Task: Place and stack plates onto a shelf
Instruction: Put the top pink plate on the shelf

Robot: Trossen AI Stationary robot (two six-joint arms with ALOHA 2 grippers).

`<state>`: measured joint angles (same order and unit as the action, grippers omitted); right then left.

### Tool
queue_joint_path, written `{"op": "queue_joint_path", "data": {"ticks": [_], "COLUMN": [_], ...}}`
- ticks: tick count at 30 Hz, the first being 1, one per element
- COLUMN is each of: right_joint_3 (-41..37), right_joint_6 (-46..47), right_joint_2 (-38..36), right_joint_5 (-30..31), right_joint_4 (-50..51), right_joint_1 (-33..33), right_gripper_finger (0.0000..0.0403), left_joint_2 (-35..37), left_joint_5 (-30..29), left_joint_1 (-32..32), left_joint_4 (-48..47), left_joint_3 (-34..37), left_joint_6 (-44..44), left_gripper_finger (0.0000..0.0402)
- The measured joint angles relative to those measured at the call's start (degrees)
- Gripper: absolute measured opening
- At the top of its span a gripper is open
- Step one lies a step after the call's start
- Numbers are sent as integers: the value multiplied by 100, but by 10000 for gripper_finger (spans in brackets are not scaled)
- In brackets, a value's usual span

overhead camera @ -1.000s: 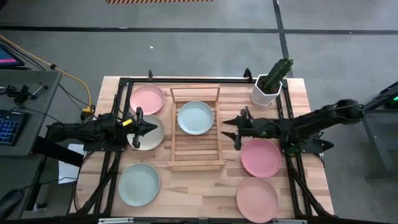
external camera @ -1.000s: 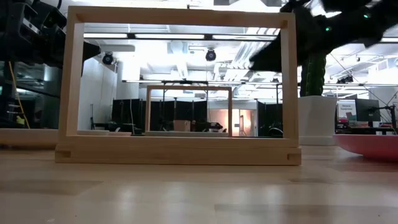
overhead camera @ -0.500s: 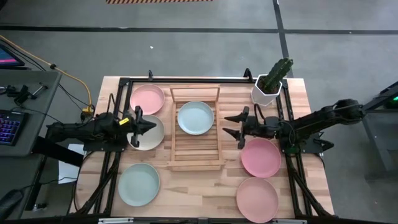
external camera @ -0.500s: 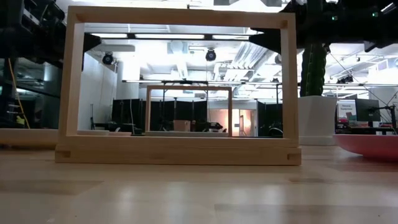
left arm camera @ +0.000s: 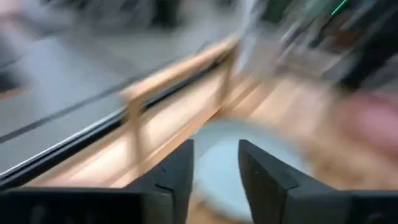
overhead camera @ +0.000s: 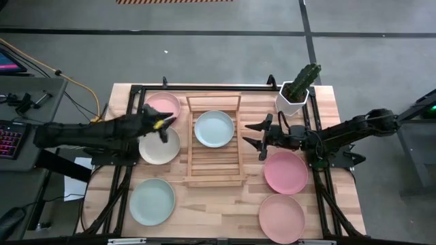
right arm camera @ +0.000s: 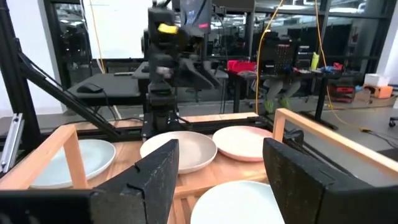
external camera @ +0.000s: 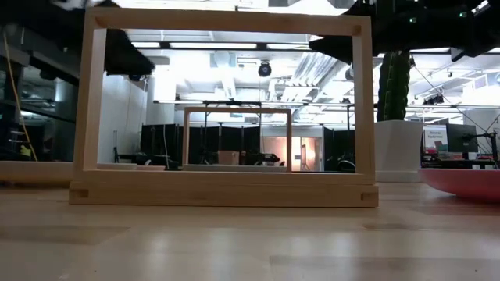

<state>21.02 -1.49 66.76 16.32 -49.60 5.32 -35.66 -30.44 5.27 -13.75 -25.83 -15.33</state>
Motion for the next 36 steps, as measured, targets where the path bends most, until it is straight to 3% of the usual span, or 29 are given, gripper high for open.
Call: {"op": "queue_joint_path", "data": {"ticks": [3,6,10,15,25,30,36], "right_joint_3": [2,2,2,2,2,2,2], "right_joint_6": [14,16,120,126,169,169,169], "right_joint_2": [0,0,0,0,0,0,0], "right_joint_5": [-1,-1,1,-1,-1,-1,0], "right_joint_4": [138,233,341,372,389,389,389], "right_joint_1": [2,2,2,2,2,2,2], "right_gripper_finger": [217,217,217,217,217,217,217], "left_joint_2": [-1118,-2023,-2980,-3831,-4249,-4261,-4298], "left_joint_5": [-171,206,893,881,1052,1622,1661], "left_joint_1": [413,838,1272,1730,2488,2649,2739], "left_joint_4": [-1362,-2030,-1871,-1560,-908,-653,-582], "left_joint_3": [-834,-1260,-1279,-1142,-946,-946,-946], "left_joint_6": [-511,-867,-840,-846,-626,-396,-302], "left_gripper_finger": [149,161,166,166,163,163,163]}}
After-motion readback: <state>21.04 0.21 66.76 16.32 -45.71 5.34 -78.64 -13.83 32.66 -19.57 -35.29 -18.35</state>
